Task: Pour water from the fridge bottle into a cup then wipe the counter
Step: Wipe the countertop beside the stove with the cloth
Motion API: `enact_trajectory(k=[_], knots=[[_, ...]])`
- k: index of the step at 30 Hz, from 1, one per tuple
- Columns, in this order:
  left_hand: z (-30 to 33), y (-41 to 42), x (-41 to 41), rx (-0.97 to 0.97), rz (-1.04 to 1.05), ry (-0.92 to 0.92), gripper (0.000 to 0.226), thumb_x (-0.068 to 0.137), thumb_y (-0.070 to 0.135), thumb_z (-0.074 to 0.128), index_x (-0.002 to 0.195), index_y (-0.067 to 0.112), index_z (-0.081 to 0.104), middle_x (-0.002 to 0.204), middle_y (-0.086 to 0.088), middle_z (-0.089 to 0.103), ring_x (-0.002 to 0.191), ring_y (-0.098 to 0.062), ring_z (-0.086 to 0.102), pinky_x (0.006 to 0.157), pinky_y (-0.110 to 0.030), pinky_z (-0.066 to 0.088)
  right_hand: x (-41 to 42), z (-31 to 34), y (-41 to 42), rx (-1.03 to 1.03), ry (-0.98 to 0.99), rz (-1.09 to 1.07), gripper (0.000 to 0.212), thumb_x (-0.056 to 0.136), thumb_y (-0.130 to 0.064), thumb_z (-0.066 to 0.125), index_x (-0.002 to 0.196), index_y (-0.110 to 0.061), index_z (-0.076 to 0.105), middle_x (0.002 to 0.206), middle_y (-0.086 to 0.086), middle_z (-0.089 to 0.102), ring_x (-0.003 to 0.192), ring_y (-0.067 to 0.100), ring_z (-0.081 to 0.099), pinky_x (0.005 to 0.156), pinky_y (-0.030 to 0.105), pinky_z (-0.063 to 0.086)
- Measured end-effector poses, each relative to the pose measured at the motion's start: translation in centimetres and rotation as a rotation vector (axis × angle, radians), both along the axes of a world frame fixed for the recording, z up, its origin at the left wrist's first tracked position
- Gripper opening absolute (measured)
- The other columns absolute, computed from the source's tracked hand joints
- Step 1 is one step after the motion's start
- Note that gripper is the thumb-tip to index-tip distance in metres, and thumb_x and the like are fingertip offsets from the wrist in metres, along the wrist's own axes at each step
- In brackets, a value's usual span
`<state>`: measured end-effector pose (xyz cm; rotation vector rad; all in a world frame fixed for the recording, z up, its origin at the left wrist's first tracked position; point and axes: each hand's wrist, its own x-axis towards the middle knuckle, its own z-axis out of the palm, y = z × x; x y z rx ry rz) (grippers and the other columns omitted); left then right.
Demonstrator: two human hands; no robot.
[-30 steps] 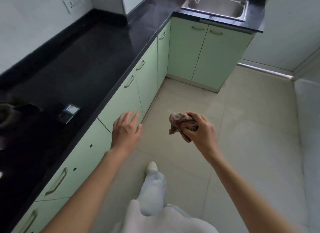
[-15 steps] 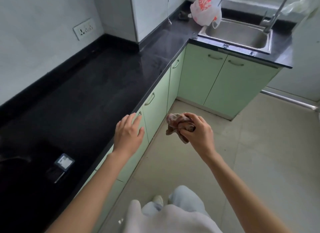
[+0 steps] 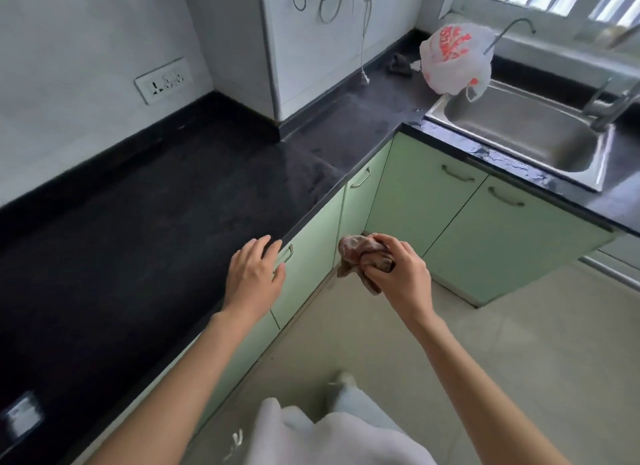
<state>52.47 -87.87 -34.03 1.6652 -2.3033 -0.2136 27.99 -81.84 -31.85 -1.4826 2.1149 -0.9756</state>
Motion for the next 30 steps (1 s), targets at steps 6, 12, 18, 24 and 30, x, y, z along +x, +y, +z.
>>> enact_trajectory(k=[6,12,18,24,30], knots=[[-0.3,-4.4,-4.3,-0.013,0.076,-0.005,0.04,0.087,0.017,0.066,0.124,0.004,0.061,0.128,-0.018,0.059,0.119,-0.038,0.054,0.094,-0.05,0.045,-4.3,0.5,-7.2,0.038,0.019,0.085,0.047,0.068,-0.029,0.076,0.112,-0.036,0.062,0.106,-0.011,0.063,0.092,0.013,0.059,0.073,0.025,0.043],[-1.8,-9.4,-5.7,-0.009,0.157,-0.023,0.042,0.083,0.016,0.07,0.122,0.003,0.062,0.126,-0.019,0.06,0.116,-0.039,0.055,0.09,-0.051,0.048,-5.4,-0.4,-14.7,0.065,0.015,0.186,0.046,0.069,-0.027,0.075,0.112,-0.036,0.061,0.108,-0.013,0.062,0.093,0.01,0.057,0.074,0.024,0.04],[-4.0,-15.2,-6.0,0.022,0.208,-0.023,0.043,0.081,0.018,0.072,0.121,0.004,0.063,0.125,-0.019,0.061,0.113,-0.039,0.057,0.088,-0.05,0.05,-5.1,-1.4,-22.6,0.099,0.037,0.237,0.045,0.071,-0.028,0.074,0.113,-0.038,0.06,0.105,-0.012,0.061,0.093,0.011,0.057,0.074,0.024,0.04],[-5.3,-19.0,-5.9,0.033,0.229,-0.031,0.044,0.079,0.018,0.074,0.12,0.005,0.064,0.123,-0.018,0.061,0.111,-0.038,0.059,0.085,-0.05,0.052,-4.7,-2.5,-28.5,0.139,0.083,0.285,0.048,0.07,-0.028,0.075,0.114,-0.037,0.06,0.11,-0.011,0.062,0.096,0.013,0.059,0.073,0.023,0.038],[-7.0,-20.0,-6.1,0.086,0.288,-0.029,0.045,0.077,0.018,0.076,0.118,0.005,0.065,0.124,-0.018,0.061,0.111,-0.038,0.059,0.084,-0.051,0.053,-4.8,-3.8,-33.6,0.178,0.116,0.333,0.049,0.07,-0.029,0.076,0.116,-0.035,0.06,0.114,-0.009,0.061,0.101,0.016,0.058,0.073,0.023,0.037]])
